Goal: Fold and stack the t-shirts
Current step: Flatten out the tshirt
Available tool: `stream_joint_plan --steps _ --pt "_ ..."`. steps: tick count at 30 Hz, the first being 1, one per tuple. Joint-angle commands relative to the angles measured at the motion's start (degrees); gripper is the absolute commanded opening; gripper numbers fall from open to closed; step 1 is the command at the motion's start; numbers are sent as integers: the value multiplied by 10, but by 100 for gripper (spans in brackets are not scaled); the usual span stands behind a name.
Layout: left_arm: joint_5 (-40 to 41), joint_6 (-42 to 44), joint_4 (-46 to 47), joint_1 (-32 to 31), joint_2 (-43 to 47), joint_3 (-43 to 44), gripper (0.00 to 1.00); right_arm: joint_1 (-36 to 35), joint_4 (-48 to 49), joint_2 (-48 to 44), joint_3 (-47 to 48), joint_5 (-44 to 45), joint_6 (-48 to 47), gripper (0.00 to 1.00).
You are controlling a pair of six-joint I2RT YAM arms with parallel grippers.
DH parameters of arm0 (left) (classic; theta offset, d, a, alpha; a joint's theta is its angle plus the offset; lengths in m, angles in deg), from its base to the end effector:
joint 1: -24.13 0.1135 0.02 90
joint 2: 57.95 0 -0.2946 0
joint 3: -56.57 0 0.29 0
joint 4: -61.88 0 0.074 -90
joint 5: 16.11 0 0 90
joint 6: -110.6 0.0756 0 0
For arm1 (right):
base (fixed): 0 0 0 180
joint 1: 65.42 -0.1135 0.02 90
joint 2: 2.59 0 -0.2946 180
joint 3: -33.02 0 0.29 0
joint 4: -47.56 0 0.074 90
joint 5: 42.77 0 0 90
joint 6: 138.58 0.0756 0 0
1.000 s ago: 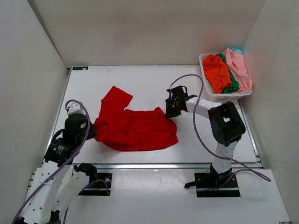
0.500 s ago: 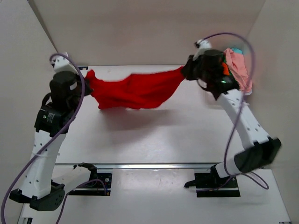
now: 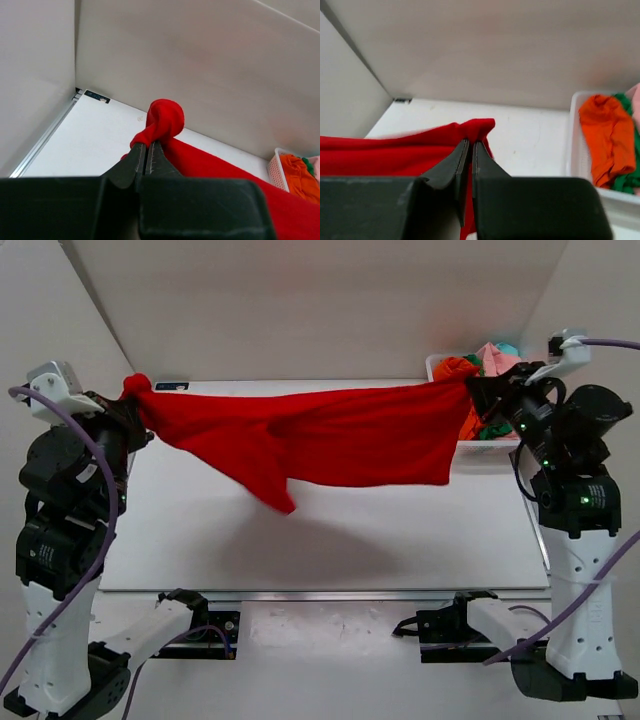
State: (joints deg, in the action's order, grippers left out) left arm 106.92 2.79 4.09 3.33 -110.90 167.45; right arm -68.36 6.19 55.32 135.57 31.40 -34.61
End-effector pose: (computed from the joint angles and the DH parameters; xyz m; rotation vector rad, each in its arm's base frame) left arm 0.1398 -0.0090 0.5947 -0.4077 1.5154 -0.0776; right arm 0.2150 0.0317 0.5752 -0.0764 1.5304 0.4445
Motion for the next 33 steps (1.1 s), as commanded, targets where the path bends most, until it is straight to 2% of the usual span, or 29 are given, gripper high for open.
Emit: stream_joint_plan --steps 1,7,9,10,14,17,23,27,29,33 --pt "24 15 -2 3 -1 -37 0 -6 -35 21 -38 -9 -9 0" --pt "11 15 19 24 -16 -162 0 -1 -90 89 -80 4 -18 0" --pt "-7 7 27 38 -15 -219 0 -7 -87 87 -141 8 -18 0" --pt "-33 -3 31 42 -13 -236 0 -8 -74 88 -158 5 -18 0" --pt "-134 -28 84 74 -20 -401 0 -35 -34 114 -277 12 -8 0" --pt "-164 -32 132 85 -69 -474 0 -53 -2 152 -316 16 -4 0" --pt "-172 -21 191 98 -119 -483 0 -58 39 256 -301 43 -8 0" --pt "-191 -3 180 91 -83 -451 0 -65 11 294 -244 56 -28 0" --pt "-195 -7 174 88 -52 -440 0 -66 3 272 -236 68 -26 0" --pt "-214 -7 153 85 28 -397 0 -64 35 138 -276 73 -19 0"
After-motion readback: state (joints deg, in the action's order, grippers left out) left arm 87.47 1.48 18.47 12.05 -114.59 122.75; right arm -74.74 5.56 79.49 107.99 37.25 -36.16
